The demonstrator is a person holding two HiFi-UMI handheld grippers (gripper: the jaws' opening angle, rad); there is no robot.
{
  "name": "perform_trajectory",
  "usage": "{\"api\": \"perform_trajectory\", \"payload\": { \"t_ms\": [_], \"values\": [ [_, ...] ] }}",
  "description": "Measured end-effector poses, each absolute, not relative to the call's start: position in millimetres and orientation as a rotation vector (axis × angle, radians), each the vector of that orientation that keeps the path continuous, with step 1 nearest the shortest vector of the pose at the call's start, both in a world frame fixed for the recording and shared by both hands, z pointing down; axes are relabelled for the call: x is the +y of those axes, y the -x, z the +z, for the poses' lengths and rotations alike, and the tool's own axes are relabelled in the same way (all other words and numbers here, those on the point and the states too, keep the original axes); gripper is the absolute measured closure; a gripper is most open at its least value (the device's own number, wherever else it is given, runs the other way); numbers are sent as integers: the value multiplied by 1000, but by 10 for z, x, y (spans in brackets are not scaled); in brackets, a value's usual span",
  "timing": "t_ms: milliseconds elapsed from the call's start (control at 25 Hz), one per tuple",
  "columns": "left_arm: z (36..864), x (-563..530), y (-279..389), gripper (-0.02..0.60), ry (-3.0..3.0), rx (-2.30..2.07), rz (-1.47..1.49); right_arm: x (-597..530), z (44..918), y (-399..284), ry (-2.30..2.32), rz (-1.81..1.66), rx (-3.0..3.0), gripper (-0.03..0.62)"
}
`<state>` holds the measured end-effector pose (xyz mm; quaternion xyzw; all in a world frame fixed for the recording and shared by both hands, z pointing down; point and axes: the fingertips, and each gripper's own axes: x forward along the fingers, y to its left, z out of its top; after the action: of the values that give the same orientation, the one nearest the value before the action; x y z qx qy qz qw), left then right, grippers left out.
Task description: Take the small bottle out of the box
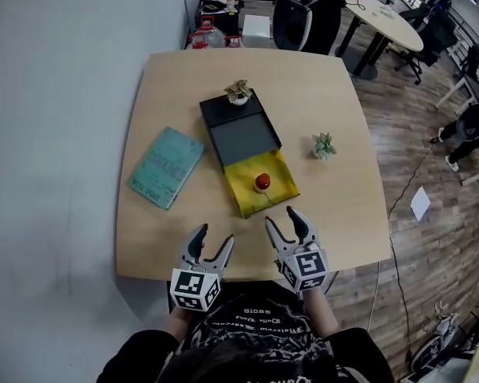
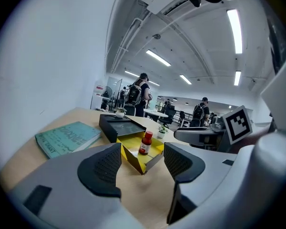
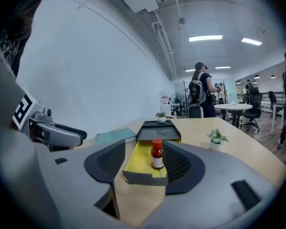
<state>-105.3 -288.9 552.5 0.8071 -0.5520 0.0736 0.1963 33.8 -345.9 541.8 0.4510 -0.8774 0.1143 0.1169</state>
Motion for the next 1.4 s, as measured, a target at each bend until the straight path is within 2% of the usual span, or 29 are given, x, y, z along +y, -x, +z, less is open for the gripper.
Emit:
{"api": "perform_trajectory", "payload": {
  "t_ms": [680,1200,1280,1400],
  "values": [
    [5608,-2722,1366,293,-2097,-1733,247,-4397,5883,-57,-1161,347,-2495,341],
    [5583,-2547,1492,293,-2016,-1815,289,-4585,6196,45,-1132,388,-2432,342],
    [5602,-2519,1537,293,-1992,-1826,284,-4600,6218,51,-1139,399,-2423,396],
    [5619,-2500,1601,293,-1967,-1843,279,-4629,6228,70,-1144,373,-2406,422]
  ]
}}
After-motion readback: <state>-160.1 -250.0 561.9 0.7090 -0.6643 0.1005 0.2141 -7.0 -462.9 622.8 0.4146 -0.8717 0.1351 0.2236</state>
